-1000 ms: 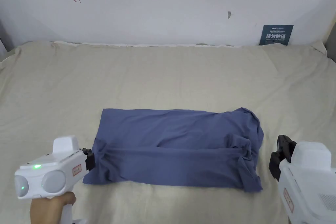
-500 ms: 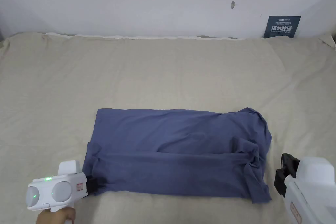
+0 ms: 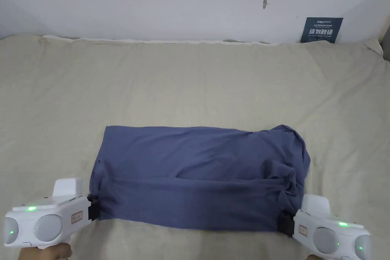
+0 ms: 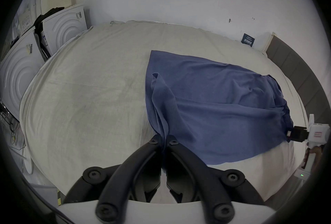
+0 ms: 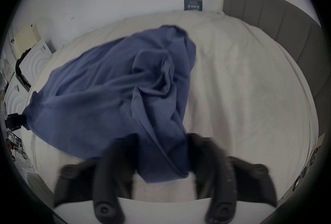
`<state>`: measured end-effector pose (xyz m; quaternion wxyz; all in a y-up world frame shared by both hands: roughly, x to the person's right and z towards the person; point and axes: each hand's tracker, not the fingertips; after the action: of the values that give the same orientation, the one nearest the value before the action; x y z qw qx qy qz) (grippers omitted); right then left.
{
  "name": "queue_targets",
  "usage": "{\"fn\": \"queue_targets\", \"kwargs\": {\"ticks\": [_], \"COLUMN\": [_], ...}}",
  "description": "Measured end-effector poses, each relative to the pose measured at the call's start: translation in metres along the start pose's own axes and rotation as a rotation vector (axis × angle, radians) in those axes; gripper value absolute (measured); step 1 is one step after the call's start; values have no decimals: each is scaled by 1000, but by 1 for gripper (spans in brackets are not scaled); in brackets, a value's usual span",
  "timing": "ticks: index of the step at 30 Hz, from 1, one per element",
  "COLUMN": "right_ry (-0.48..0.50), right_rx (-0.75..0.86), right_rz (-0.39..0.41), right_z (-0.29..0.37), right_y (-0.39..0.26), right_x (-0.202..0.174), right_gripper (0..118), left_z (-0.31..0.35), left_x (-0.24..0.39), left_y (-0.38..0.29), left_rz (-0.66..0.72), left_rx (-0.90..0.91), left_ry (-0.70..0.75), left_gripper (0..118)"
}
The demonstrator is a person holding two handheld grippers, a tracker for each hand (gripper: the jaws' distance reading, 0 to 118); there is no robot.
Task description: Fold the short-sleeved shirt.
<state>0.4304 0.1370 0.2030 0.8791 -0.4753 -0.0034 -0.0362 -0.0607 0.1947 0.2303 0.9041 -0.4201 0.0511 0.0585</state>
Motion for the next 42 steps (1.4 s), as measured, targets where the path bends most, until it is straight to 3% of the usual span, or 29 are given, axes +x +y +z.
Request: {"fn": "queue_targets", "kwargs": {"ticks": [2, 3, 5, 10, 14, 19, 26, 28, 29, 31, 32, 33, 35, 42], "right_ry": [-23, -12, -15, -47, -37, 17, 40, 37, 34, 29, 31, 37, 50, 19], "right_rx": [17, 24, 34, 114, 152, 87, -39, -23, -27, -15, 40, 94, 207, 644], "right_rz": [27, 48, 76, 160, 151, 78, -41, -45, -41, -19, -5, 6, 25, 95], "right_z": [4, 17, 31, 64, 105, 114, 71, 81, 84, 97, 110, 122, 148, 241], "right_y": [-5, -3, -4, -4, -26, -74, -126, -118, -114, -104, -96, -88, -69, -10], "right_x": [-7, -13, -20, -11, -7, 10, 25, 23, 21, 17, 15, 13, 7, -22], "right_gripper": [35, 23, 16, 15, 15, 15, 15, 16, 17, 32, 55, 75, 107, 109], "left_z": [1, 2, 3, 18, 38, 48, 37, 39, 39, 47, 56, 67, 92, 167], "left_x": [-1, -2, -5, -13, -20, -33, -38, -34, -31, -24, -22, -17, -5, 56], "left_y": [-1, -3, -5, -14, -36, -82, -120, -113, -110, -104, -100, -93, -77, -21], "left_rz": [9, 17, 49, 121, 120, 98, 120, 123, 110, 90, 100, 113, 118, -21], "left_rx": [-3, -5, -5, 4, -8, -95, -162, -174, -181, -176, -144, -92, 39, 498], "left_ry": [-2, -1, -1, -14, -5, 21, 58, 73, 95, 134, 118, 82, 36, 47], "left_gripper": [4, 4, 4, 4, 4, 4, 4, 12, 30, 81, 108, 117, 116, 116]}}
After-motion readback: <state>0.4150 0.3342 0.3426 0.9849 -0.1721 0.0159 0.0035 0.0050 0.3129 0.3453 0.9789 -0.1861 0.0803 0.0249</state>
